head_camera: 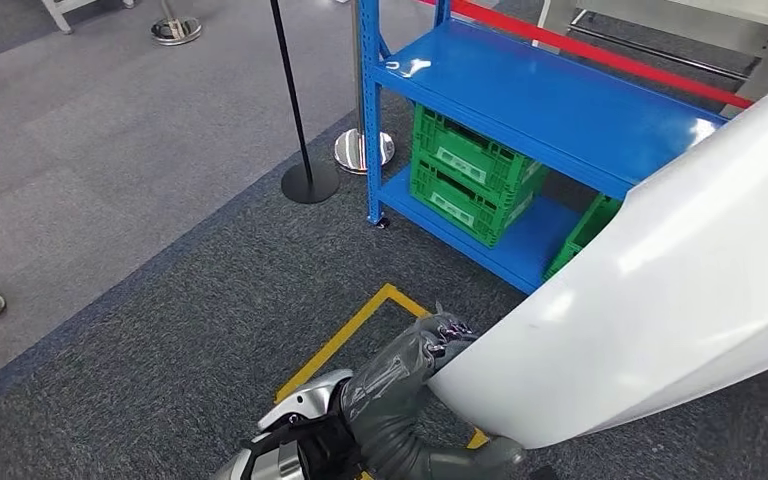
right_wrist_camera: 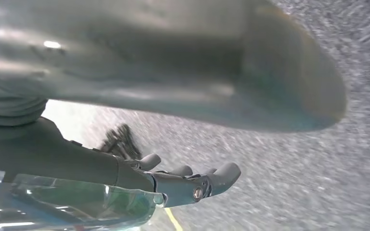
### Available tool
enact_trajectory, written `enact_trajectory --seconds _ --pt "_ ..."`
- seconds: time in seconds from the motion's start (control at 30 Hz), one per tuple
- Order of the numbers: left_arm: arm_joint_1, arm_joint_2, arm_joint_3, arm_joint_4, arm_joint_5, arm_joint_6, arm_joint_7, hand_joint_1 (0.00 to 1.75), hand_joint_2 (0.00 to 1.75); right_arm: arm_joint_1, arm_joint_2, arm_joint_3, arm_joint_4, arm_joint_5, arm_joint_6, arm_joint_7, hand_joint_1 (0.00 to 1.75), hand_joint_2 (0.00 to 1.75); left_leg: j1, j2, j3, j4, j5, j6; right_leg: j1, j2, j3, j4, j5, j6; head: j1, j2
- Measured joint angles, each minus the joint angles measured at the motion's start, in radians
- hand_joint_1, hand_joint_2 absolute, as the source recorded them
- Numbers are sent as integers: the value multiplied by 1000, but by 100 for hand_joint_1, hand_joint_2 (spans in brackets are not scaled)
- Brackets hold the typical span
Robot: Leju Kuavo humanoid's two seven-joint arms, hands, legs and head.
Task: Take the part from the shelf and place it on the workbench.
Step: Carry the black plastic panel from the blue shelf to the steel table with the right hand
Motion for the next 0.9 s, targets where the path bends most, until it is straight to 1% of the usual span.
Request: enact_trajectory --seconds 0.03,0.07,0.1,0.13,0.17,0.2,0.23,0.27,0.3,0.33,0.37,0.4,0.43,0.47,0.5,0.53,0.57,0.6,0.63,0.67,0.7,0.73,0.77,0.8,0.83,0.87,0.9 --pt "0 -1 2 0 -1 0 1 175 175 -1 0 0 0 1 0 1 0 0 0 -9 -7 4 1 -5 -1 13 6 -14 -1 1 0 0" --pt "0 -2 4 0 -2 -1 1 175 175 -2 1 0 0 2 0 2 0 0 1 -19 -13 5 4 -11 1 10 5 -16 -1 0 -2 0" --pt "1 -2 7 0 -4 -1 2 175 175 -4 2 0 0 2 0 2 0 0 3 -27 -17 4 7 -17 1 1 5 -15 2 -4 -3 0" --pt "1 -2 9 0 -5 -1 2 175 175 -5 2 -1 0 1 -1 3 0 0 2 -18 -22 8 5 -23 1 -9 5 -15 5 -9 -5 0" --pt "1 -2 10 0 -6 -2 2 175 175 -7 2 -1 0 1 -2 3 0 0 2 2 -32 26 -7 -29 0 -21 5 -17 7 -14 -11 0" --pt "0 -3 11 0 -6 -2 2 175 175 -8 2 -1 -1 0 -3 3 0 0 1 30 -49 61 -29 -33 -2 -34 5 -18 9 -18 -17 0" --pt "0 -3 11 1 -6 -2 2 175 175 -8 1 -2 -1 -1 -5 3 0 0 2 59 -77 120 -61 -38 0 -47 5 -18 9 -20 -22 0" --pt "0 -3 11 2 -6 -2 2 175 175 -7 1 -2 -1 -2 -7 3 0 0 4 74 -110 190 -93 -41 1 -62 4 -18 9 -22 -28 0" --pt "0 -3 10 3 -6 -2 2 175 175 -6 0 -2 -1 -3 -8 3 0 0 6 79 -139 253 -116 -43 2 -76 3 -18 9 -22 -30 0" --pt "0 -3 10 4 -6 -2 2 175 175 -5 -1 -2 -1 -3 -10 3 0 0 8 81 -157 292 -125 -44 2 -91 2 -18 9 -22 -31 0" --pt "0 -2 10 6 -6 -2 2 175 175 -6 -2 -3 -1 -3 -12 3 0 0 9 82 -152 287 -113 -43 2 -104 2 -18 9 -22 -33 0" --pt "0 -2 10 6 -6 -2 2 175 175 -8 -2 -3 -1 -3 -14 3 0 0 9 87 -125 240 -86 -41 3 -116 3 -18 9 -21 -34 0" --pt "0 -3 11 6 -6 -2 2 175 175 -11 -2 -3 -1 -4 -17 3 0 0 7 101 -83 166 -54 -37 3 -126 4 -18 9 -21 -35 0" --pt "-1 -4 11 6 -6 -2 2 175 175 -14 -2 -3 -1 -5 -21 4 0 0 2 125 -42 92 -32 -32 5 -135 5 -18 8 -19 -37 0" --pt "-2 -6 11 5 -6 -2 2 175 175 -16 -3 -4 -1 -7 -26 5 0 0 -4 143 -12 37 -19 -27 6 -142 5 -18 8 -16 -38 0" --pt "-2 -8 11 4 -6 -2 2 175 175 -18 -4 -5 -1 -11 -30 8 0 0 -10 156 4 7 -16 -22 7 -149 5 -19 8 -12 -39 0" --pt "-3 -10 11 4 -6 -3 1 175 175 -19 -4 -8 -1 -15 -34 11 0 0 -15 155 5 0 -19 -18 7 -159 5 -21 8 -6 -39 0" --pt "-3 -11 11 4 -6 -5 1 175 175 -21 -5 -11 -2 -19 -36 15 0 0 -16 143 3 -3 -14 -12 6 -169 6 -23 10 0 -39 0" --pt "-3 -13 10 4 -6 -7 1 175 175 -23 -6 -14 -2 -23 -38 18 0 0 -15 132 3 -8 -9 -7 4 -172 7 -22 7 5 -39 0" --pt "-4 -16 10 3 -5 -10 1 175 175 -25 -7 -17 -3 -27 -40 19 0 0 -13 121 4 -13 -3 0 3 -162 3 -11 -4 9 -39 0" --pt "-6 -19 10 2 -3 -13 1 175 175 -27 -9 -20 -3 -31 -41 20 0 0 -9 110 6 -18 2 6 2 -143 -9 20 -24 11 -36 0" --pt "-8 -22 9 2 -1 -16 1 175 175 -28 -12 -24 -3 -34 -43 22 0 0 -7 100 7 -20 5 10 2 -117 -32 71 -54 12 -30 0" --pt "-9 -24 8 2 1 -19 1 175 175 -29 -17 -29 -3 -38 -43 24 0 0 -7 89 6 -20 7 14 3 -94 -62 139 -85 13 -25 0" --pt "-9 -25 8 2 3 -22 1 175 175 -28 -22 -35 -3 -40 -43 27 0 0 -7 76 6 -20 8 15 4 -81 -93 205 -110 14 -19 0" --pt "-9 -24 6 2 4 -25 2 175 175 -28 -28 -40 -3 -42 -43 29 0 0 -8 62 6 -20 8 16 6 -75 -115 249 -119 13 -16 0" --pt "-9 -24 5 2 6 -29 3 175 175 -29 -32 -45 -3 -44 -43 31 0 0 -9 48 6 -19 9 16 7 -72 -121 255 -109 12 -14 0" --pt "-9 -24 4 2 8 -32 3 175 175 -32 -35 -49 -4 -45 -43 33 0 0 -8 35 6 -17 9 16 7 -68 -107 220 -82 10 -12 0"
